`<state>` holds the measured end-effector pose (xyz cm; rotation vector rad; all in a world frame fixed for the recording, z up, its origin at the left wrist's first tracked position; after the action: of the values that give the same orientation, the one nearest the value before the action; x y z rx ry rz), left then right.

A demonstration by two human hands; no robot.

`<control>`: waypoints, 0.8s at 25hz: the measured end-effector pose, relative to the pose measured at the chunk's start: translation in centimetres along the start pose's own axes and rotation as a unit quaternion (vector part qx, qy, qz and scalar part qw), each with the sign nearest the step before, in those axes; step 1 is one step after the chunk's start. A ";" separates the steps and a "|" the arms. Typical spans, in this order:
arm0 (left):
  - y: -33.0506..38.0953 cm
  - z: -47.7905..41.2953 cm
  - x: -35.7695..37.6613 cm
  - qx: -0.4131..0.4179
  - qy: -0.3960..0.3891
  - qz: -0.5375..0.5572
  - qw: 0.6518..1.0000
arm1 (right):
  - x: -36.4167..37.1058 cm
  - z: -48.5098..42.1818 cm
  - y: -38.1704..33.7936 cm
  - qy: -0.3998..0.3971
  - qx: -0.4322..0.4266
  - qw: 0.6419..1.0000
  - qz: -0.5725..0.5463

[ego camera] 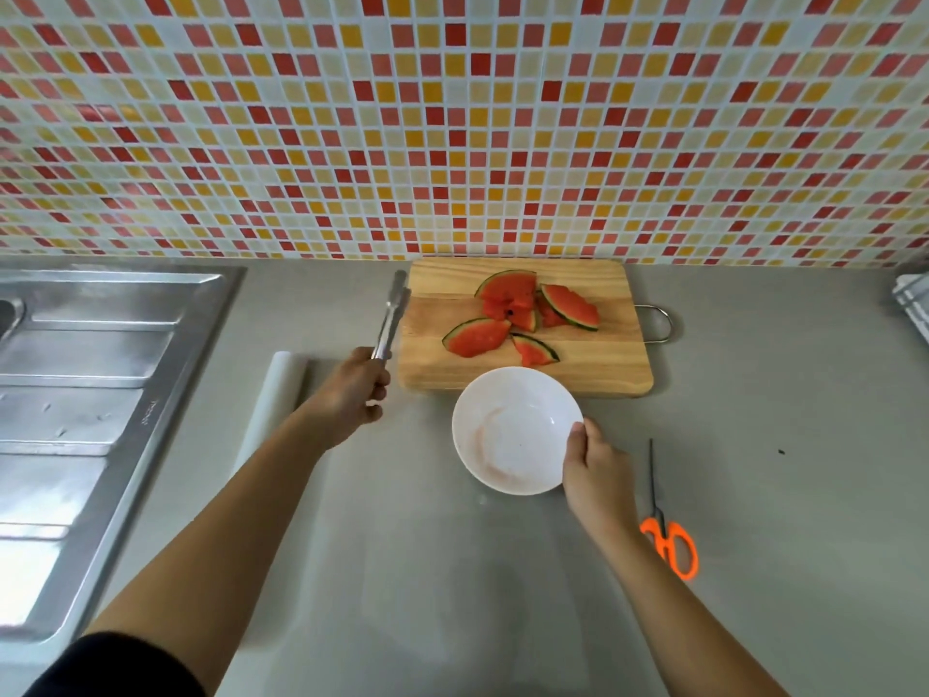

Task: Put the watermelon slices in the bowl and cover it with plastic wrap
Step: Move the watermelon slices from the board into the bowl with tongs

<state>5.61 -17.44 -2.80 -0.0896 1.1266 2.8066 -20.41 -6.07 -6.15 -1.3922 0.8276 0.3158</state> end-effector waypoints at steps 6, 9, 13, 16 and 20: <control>-1.2 -2.2 -1.0 0.264 0.208 -0.463 0.820 | 0.0 -0.2 0.0 -0.018 0.002 1.000 0.008; -1.1 -3.2 -0.2 0.282 0.206 -0.477 0.806 | 0.0 -0.1 -0.1 -0.020 0.005 1.000 0.008; -0.4 -3.5 1.5 0.318 0.181 -0.465 0.806 | 0.0 -0.2 0.0 -0.030 0.006 0.999 0.011; 0.5 -4.0 1.7 0.284 0.163 -0.429 0.842 | -0.1 -0.2 0.0 -0.031 0.005 0.999 0.010; 0.8 -2.8 1.8 0.375 0.196 -0.465 0.778 | 0.0 -0.2 0.1 -0.030 0.006 0.999 0.010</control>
<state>3.72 -19.83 -4.45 -0.8935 1.5937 1.3777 -20.52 -6.20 -6.22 -1.3576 0.7924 0.3655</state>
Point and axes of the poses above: each hand's wrist, its own z-axis away from the middle knuckle, its own x-axis out of the palm, y = z × x, the point moved 2 cm from there along -z, towards the middle knuckle, and after that the axes turned 12 degrees about -x, right-handed, at the moved point
